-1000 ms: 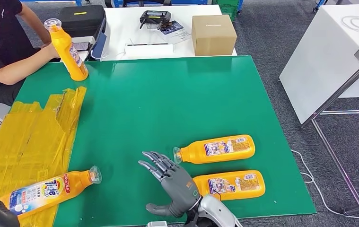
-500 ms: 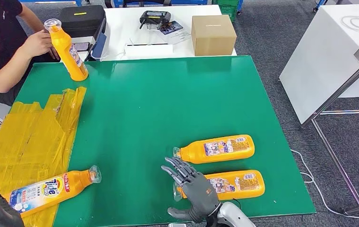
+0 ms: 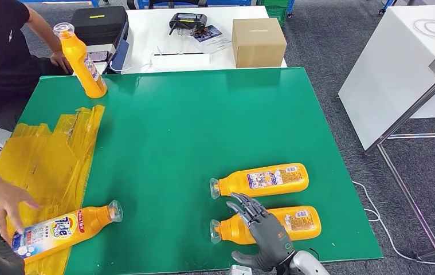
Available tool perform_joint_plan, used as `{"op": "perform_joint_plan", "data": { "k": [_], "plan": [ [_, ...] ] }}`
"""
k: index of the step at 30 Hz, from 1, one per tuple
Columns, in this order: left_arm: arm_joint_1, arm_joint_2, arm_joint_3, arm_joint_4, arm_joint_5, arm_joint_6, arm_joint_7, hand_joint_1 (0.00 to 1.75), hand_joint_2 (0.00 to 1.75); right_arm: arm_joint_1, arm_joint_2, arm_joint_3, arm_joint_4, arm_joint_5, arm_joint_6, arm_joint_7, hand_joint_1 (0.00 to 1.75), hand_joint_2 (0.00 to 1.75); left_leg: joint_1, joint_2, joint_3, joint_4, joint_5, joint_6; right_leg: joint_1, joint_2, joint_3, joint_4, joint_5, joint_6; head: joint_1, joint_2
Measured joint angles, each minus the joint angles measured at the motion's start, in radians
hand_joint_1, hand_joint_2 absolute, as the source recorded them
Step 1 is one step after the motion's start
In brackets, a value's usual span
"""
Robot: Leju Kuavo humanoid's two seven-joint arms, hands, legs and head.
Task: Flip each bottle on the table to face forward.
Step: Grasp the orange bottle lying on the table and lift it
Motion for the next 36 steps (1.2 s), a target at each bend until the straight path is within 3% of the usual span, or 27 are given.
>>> {"op": "perform_joint_plan", "data": {
  "k": [19, 36],
  "plan": [
    [-0.020, -0.003, 0.011, 0.012, 0.016, -0.050, 0.005, 0.00, 0.00, -0.004, -0.053, -0.054, 0.022, 0.020, 0.063, 0.050, 0.00, 1.75, 0.000, 0.000, 0.000, 0.000, 0.000, 0.000, 0.000, 0.000, 0.000, 0.000, 0.000, 0.000, 0.000, 0.000],
    [-0.046, -0.004, 0.040, 0.038, 0.060, -0.122, 0.009, 0.00, 0.00, 0.005, -0.166, -0.073, 0.027, 0.017, 0.128, 0.112, 0.00, 1.75, 0.000, 0.000, 0.000, 0.000, 0.000, 0.000, 0.000, 0.000, 0.000, 0.000, 0.000, 0.000, 0.000, 0.000]
  ]
}}
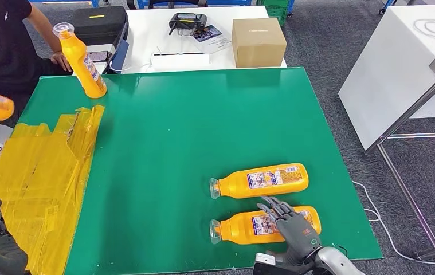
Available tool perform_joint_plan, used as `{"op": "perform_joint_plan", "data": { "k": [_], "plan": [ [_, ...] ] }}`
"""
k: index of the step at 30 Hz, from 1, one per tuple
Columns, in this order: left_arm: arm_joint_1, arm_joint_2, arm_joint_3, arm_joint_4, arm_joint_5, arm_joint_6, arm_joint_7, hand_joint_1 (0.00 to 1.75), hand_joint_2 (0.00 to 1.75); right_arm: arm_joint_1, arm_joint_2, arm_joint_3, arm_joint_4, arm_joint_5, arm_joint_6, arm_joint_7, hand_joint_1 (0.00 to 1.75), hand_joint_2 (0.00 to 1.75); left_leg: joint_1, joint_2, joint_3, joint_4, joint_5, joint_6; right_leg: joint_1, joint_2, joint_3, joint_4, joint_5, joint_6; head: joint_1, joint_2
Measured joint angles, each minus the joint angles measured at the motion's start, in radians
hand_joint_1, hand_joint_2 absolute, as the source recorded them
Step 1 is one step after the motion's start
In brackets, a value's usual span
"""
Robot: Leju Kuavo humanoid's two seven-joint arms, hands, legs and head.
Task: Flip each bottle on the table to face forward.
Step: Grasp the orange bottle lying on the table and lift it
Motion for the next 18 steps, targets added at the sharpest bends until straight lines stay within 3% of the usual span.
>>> {"op": "perform_joint_plan", "data": {
  "k": [18],
  "plan": [
    [-0.019, -0.001, 0.006, 0.026, 0.004, -0.026, 0.006, 0.00, 0.00, -0.011, -0.041, 0.009, 0.023, 0.009, 0.019, 0.051, 0.00, 1.75, 0.000, 0.000, 0.000, 0.000, 0.000, 0.000, 0.000, 0.000, 0.000, 0.000, 0.000, 0.000, 0.000, 0.000]
  ]
}}
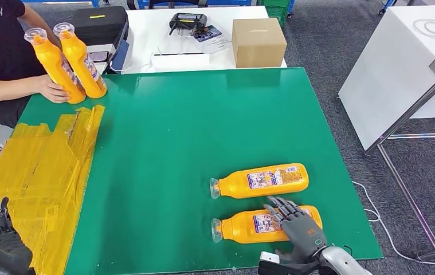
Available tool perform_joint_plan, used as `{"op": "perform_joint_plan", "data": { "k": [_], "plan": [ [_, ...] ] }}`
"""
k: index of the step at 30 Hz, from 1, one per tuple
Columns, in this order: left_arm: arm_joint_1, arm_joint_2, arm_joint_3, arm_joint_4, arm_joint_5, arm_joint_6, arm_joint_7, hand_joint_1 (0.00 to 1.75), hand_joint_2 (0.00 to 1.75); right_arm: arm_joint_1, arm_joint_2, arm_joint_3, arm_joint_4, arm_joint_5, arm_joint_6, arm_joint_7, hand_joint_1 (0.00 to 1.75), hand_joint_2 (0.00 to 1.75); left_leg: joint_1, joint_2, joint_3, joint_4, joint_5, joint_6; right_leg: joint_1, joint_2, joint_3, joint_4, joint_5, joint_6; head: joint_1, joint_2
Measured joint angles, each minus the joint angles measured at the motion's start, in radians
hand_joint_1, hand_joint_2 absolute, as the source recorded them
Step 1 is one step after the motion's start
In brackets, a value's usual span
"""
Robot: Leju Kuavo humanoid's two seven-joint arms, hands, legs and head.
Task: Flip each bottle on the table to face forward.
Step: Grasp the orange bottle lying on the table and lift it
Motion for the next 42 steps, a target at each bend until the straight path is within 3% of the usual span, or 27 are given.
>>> {"op": "perform_joint_plan", "data": {
  "k": [17, 34, 35, 38, 39, 42],
  "plan": [
    [0.003, -0.001, 0.015, 0.004, 0.024, -0.011, 0.000, 0.00, 0.00, 0.000, 0.006, -0.033, 0.002, 0.000, -0.031, -0.006, 0.00, 1.75, 0.000, 0.000, 0.001, 0.000, 0.000, 0.000, 0.000, 0.000, 0.001, 0.000, 0.000, 0.000, 0.000, 0.000],
    [0.004, -0.001, 0.024, 0.004, 0.038, -0.018, 0.001, 0.00, 0.00, 0.001, 0.012, -0.069, 0.002, -0.002, 0.020, -0.017, 0.03, 1.75, 0.000, 0.000, 0.000, 0.000, 0.000, 0.000, 0.000, 0.000, 0.000, 0.000, 0.000, 0.000, 0.000, 0.000],
    [0.004, -0.001, 0.025, 0.004, 0.039, -0.021, 0.001, 0.00, 0.00, 0.001, 0.007, -0.068, 0.002, -0.005, 0.029, -0.013, 0.33, 1.75, 0.000, 0.000, 0.000, 0.000, 0.000, 0.000, 0.000, 0.000, 0.000, 0.000, 0.000, 0.000, 0.000, 0.000],
    [-0.001, -0.001, 0.028, 0.005, 0.041, -0.031, 0.003, 0.00, 0.00, 0.002, -0.019, -0.067, 0.002, -0.024, 0.058, 0.002, 1.52, 1.75, 0.000, 0.000, 0.000, 0.000, 0.000, 0.000, 0.000, 0.000, 0.000, 0.000, 0.000, 0.000, 0.000, 0.000],
    [-0.004, -0.001, 0.029, 0.007, 0.042, -0.034, 0.003, 0.00, 0.00, 0.002, -0.029, -0.066, 0.002, -0.031, 0.066, 0.007, 1.65, 1.75, 0.000, 0.000, 0.001, 0.000, 0.000, 0.000, 0.000, 0.000, 0.000, 0.000, 0.000, 0.000, 0.000, 0.000],
    [-0.013, -0.001, 0.034, 0.014, 0.043, -0.043, 0.004, 0.00, 0.00, 0.002, -0.060, -0.066, 0.002, -0.049, 0.087, 0.019, 1.73, 1.75, 0.000, 0.000, 0.001, 0.000, 0.000, 0.000, 0.000, 0.000, 0.001, 0.000, 0.000, 0.000, 0.000, 0.000]
  ]
}}
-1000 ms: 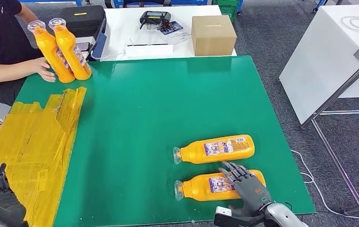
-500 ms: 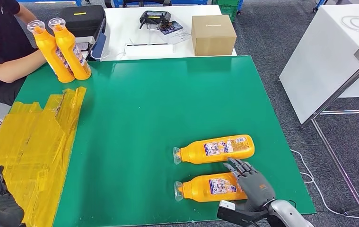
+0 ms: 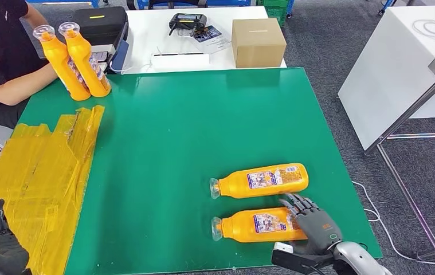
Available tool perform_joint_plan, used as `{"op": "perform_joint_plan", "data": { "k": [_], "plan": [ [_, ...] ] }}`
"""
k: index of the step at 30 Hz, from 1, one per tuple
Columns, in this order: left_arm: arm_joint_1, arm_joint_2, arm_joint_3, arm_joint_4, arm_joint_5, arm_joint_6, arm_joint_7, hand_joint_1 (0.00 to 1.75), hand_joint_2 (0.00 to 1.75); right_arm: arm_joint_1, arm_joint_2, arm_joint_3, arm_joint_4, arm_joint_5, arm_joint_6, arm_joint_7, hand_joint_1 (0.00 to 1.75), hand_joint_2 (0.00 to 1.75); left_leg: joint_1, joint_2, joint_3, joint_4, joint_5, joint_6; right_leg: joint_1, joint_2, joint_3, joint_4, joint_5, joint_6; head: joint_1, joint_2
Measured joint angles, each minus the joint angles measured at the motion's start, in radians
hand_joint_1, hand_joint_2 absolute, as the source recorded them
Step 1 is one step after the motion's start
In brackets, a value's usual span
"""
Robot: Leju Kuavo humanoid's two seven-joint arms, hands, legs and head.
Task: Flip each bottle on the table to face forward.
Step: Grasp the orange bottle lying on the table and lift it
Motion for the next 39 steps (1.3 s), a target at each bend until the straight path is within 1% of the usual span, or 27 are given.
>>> {"op": "perform_joint_plan", "data": {
  "k": [5, 11, 15, 19, 21, 24, 26, 28, 30, 32, 34, 36, 39],
  "plan": [
    [-0.010, 0.000, 0.002, 0.012, 0.000, -0.005, 0.002, 0.00, 0.00, 0.001, -0.042, 0.008, 0.000, -0.028, 0.021, 0.019, 1.75, 1.75, 0.000, 0.000, 0.001, 0.000, 0.000, 0.000, 0.000, 0.000, 0.001, 0.000, 0.000, 0.000, 0.000, 0.000],
    [-0.021, 0.000, 0.002, 0.024, 0.005, -0.016, 0.011, 0.00, 0.00, -0.002, -0.104, 0.043, 0.000, -0.076, 0.027, 0.050, 1.75, 1.75, 0.000, 0.000, 0.001, 0.000, 0.000, 0.000, 0.000, 0.000, 0.001, 0.000, 0.000, 0.000, 0.000, 0.000],
    [-0.029, 0.001, 0.000, 0.031, 0.008, -0.016, 0.018, 0.00, 0.00, -0.006, -0.132, 0.067, -0.001, -0.097, 0.030, 0.063, 1.75, 1.75, 0.000, -0.001, 0.003, 0.000, -0.001, 0.001, 0.000, 0.000, 0.000, -0.001, 0.000, 0.000, 0.000, 0.000],
    [-0.035, 0.003, -0.003, 0.041, 0.021, -0.018, 0.025, 0.00, 0.00, -0.012, -0.146, 0.084, 0.001, -0.118, 0.029, 0.063, 1.75, 1.75, 0.000, 0.000, 0.009, 0.000, -0.004, 0.003, 0.000, 0.000, -0.001, -0.002, -0.002, 0.003, 0.000, 0.000],
    [-0.035, 0.007, -0.008, 0.046, 0.042, -0.026, 0.039, 0.00, 0.00, -0.021, -0.142, 0.090, 0.012, -0.158, 0.026, 0.036, 1.75, 1.75, 0.000, 0.000, 0.010, 0.000, -0.004, 0.004, 0.000, 0.000, 0.001, -0.002, -0.003, 0.003, 0.000, 0.000],
    [-0.036, 0.015, -0.018, 0.057, 0.072, -0.042, 0.057, 0.00, 0.00, -0.038, -0.121, 0.097, 0.040, -0.215, 0.020, -0.014, 1.75, 1.75, 0.000, 0.003, 0.011, 0.000, -0.004, 0.004, 0.001, 0.003, 0.009, -0.002, -0.002, 0.003, 0.000, 0.000],
    [-0.037, 0.019, -0.023, 0.063, 0.097, -0.058, 0.072, 0.00, 0.00, -0.051, -0.095, 0.096, 0.057, -0.252, 0.007, -0.063, 1.75, 1.75, 0.001, 0.006, 0.013, 0.000, -0.005, 0.003, 0.001, 0.006, 0.013, -0.002, -0.001, 0.003, 0.000, 0.000],
    [-0.036, 0.021, -0.026, 0.066, 0.141, -0.090, 0.104, 0.00, 0.00, -0.063, -0.043, 0.083, 0.079, -0.307, -0.008, -0.146, 1.75, 1.75, 0.001, 0.008, 0.015, 0.000, -0.005, 0.003, 0.002, 0.008, 0.014, -0.002, -0.001, 0.003, 0.001, 0.000],
    [-0.033, 0.022, -0.029, 0.066, 0.197, -0.139, 0.153, 0.00, 0.00, -0.077, 0.050, 0.062, 0.099, -0.355, -0.013, -0.225, 1.75, 1.75, 0.002, 0.008, 0.014, -0.001, -0.005, 0.003, 0.003, 0.008, 0.013, -0.002, -0.001, 0.003, 0.000, 0.000],
    [-0.027, 0.022, -0.037, 0.064, 0.244, -0.186, 0.198, 0.00, 0.00, -0.093, 0.159, 0.048, 0.110, -0.388, -0.013, -0.273, 1.75, 1.75, 0.003, 0.006, 0.013, -0.001, -0.003, 0.001, 0.003, 0.007, 0.012, -0.001, -0.001, 0.002, -0.001, 0.000],
    [-0.020, 0.022, -0.047, 0.061, 0.266, -0.209, 0.221, 0.00, 0.00, -0.114, 0.242, 0.041, 0.115, -0.405, -0.013, -0.288, 1.75, 1.75, 0.003, 0.004, 0.012, -0.001, -0.002, 0.000, 0.003, 0.005, 0.011, 0.000, -0.002, 0.002, -0.001, 0.000],
    [-0.014, 0.022, -0.052, 0.060, 0.273, -0.214, 0.230, 0.00, 0.00, -0.135, 0.296, 0.031, 0.120, -0.411, -0.013, -0.290, 1.75, 1.75, 0.003, 0.002, 0.011, -0.001, -0.002, 0.000, 0.003, 0.003, 0.011, 0.001, -0.002, 0.002, 0.000, 0.000],
    [-0.009, 0.022, -0.057, 0.057, 0.276, -0.215, 0.236, 0.00, 1.31, -0.146, 0.345, 0.016, 0.125, -0.418, -0.011, -0.296, 1.75, 1.75, 0.003, 0.001, 0.008, -0.001, -0.002, 0.000, 0.003, 0.002, 0.010, 0.001, -0.002, 0.002, 0.000, 0.000]
  ]
}}
